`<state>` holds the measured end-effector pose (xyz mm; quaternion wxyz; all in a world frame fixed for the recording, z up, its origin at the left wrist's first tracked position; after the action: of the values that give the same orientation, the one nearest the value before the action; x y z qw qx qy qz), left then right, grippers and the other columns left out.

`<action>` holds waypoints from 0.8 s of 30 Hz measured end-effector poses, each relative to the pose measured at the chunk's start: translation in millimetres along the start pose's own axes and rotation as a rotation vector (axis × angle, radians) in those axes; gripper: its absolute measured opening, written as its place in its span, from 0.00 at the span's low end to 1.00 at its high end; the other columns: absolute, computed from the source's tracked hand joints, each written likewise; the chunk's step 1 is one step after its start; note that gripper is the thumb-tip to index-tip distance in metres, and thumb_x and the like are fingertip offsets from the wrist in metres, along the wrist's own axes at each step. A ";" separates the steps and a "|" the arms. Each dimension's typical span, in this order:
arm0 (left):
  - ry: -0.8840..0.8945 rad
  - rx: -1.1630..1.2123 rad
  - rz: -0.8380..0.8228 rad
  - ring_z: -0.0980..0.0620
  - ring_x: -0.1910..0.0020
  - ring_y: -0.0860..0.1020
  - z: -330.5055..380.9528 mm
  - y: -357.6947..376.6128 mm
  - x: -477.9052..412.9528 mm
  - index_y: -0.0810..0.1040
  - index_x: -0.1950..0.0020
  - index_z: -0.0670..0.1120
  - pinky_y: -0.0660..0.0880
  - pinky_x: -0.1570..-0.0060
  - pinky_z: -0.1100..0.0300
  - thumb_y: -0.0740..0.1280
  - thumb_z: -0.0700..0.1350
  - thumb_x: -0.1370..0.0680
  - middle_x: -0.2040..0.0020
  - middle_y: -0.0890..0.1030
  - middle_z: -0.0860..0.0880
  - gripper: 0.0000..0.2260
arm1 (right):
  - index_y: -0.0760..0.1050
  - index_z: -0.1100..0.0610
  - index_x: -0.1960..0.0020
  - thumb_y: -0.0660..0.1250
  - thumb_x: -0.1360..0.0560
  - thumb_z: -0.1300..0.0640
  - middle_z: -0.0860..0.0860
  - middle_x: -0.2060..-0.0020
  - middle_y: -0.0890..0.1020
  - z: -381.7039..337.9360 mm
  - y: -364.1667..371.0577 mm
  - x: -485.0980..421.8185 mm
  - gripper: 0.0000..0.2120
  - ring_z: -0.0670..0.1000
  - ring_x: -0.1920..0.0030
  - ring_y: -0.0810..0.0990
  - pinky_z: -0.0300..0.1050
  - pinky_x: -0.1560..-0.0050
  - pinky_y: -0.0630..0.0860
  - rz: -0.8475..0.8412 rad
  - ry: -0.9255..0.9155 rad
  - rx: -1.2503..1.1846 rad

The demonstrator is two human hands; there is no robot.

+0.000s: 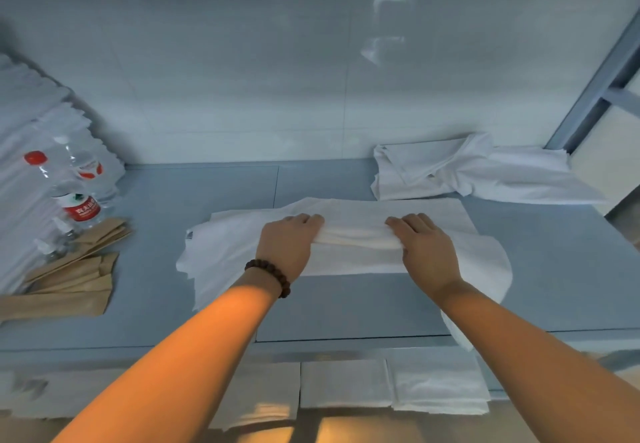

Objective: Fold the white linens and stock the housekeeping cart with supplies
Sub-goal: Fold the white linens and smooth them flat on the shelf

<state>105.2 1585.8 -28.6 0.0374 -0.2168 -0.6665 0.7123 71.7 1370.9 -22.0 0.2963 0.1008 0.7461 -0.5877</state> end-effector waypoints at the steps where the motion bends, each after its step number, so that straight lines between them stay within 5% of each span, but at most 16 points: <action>1: 0.008 0.030 -0.002 0.46 0.48 0.78 1.9 -2.5 5.0 0.70 0.33 0.50 0.67 0.61 0.57 0.58 0.35 0.26 0.43 0.79 0.48 0.23 | 0.80 0.64 0.49 0.68 0.46 0.79 0.59 0.62 0.80 -3.1 -2.7 5.9 0.27 0.61 0.62 0.79 0.49 0.72 0.76 -0.009 0.007 0.003; 4: 0.064 0.108 -0.051 0.45 0.40 0.75 9.9 2.7 30.3 0.70 0.30 0.49 0.71 0.45 0.56 0.57 0.35 0.24 0.35 0.76 0.47 0.23 | 0.81 0.64 0.50 0.71 0.47 0.78 0.59 0.62 0.81 -11.9 -5.4 33.3 0.27 0.61 0.63 0.80 0.49 0.72 0.76 -0.065 0.018 0.020; 8: 0.067 0.094 -0.233 0.46 0.29 0.65 19.9 15.8 60.0 0.66 0.27 0.51 0.57 0.31 0.58 0.55 0.32 0.22 0.25 0.64 0.48 0.25 | 0.81 0.64 0.50 0.73 0.48 0.76 0.58 0.63 0.82 -23.3 -9.8 72.2 0.27 0.60 0.64 0.81 0.47 0.73 0.76 -0.128 0.005 0.003; 13: 0.184 0.045 -0.392 0.45 0.39 0.74 33.6 25.8 104.2 0.69 0.31 0.55 0.71 0.40 0.56 0.58 0.41 0.20 0.33 0.74 0.49 0.19 | 0.81 0.60 0.53 0.73 0.49 0.76 0.56 0.65 0.81 -36.7 -12.4 108.4 0.26 0.58 0.69 0.77 0.43 0.76 0.73 -0.187 0.014 0.008; 19: 0.105 0.117 -0.392 0.47 0.34 0.73 47.8 28.0 153.9 0.67 0.28 0.56 0.68 0.35 0.54 0.56 0.34 0.21 0.31 0.73 0.49 0.26 | 0.81 0.59 0.52 0.72 0.46 0.76 0.54 0.65 0.80 -46.8 -22.2 159.8 0.25 0.57 0.68 0.77 0.45 0.76 0.73 -0.254 0.032 -0.070; 24: 0.053 0.155 -0.485 0.43 0.42 0.77 72.3 40.3 209.4 0.67 0.27 0.56 0.71 0.45 0.56 0.55 0.35 0.21 0.38 0.79 0.44 0.25 | 0.80 0.59 0.49 0.70 0.44 0.77 0.56 0.63 0.81 -50.9 -30.8 212.5 0.26 0.59 0.66 0.78 0.47 0.73 0.74 -0.348 0.026 -0.073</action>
<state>-100.4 1585.6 -120.4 0.2412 -0.0655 -0.6410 0.7257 -131.0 1367.6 -109.1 0.1836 -0.0330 0.7769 -0.6013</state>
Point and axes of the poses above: each hand's wrist, its own x-axis away from the middle knuckle, its own y-axis out of the palm, z = x × y, the point moved 5 cm from there along -x, towards the middle knuckle
